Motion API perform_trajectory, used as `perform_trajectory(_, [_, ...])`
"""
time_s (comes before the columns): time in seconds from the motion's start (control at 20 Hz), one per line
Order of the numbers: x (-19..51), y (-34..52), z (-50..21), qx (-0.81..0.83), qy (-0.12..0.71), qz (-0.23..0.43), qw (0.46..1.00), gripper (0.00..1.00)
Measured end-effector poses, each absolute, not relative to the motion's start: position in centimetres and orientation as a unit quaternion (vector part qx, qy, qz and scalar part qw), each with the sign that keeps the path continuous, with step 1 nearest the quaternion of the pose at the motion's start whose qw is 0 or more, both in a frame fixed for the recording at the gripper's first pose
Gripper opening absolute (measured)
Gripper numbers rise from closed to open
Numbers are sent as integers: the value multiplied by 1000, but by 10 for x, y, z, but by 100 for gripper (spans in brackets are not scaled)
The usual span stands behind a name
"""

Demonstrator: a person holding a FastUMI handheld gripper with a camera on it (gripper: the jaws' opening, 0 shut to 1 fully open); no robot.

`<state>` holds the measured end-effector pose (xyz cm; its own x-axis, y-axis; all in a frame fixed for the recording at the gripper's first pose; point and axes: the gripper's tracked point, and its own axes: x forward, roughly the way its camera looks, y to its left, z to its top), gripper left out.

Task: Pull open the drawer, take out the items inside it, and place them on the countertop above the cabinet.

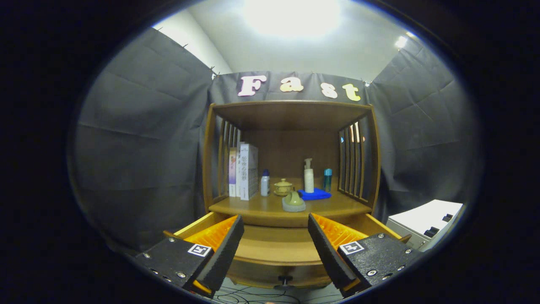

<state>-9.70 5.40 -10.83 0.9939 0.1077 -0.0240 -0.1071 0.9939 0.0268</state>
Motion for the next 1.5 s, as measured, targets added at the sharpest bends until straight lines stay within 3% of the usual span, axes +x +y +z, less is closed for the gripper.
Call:
perform_trajectory(0.7, [-107, 18, -212, 42, 104, -5, 994, 95])
perform_trajectory(1.05, [-93, 45, -233, 31, 122, 16, 992, 95])
perform_trajectory(1.5, [-83, 35, -253, -14, 129, -7, 992, 95])
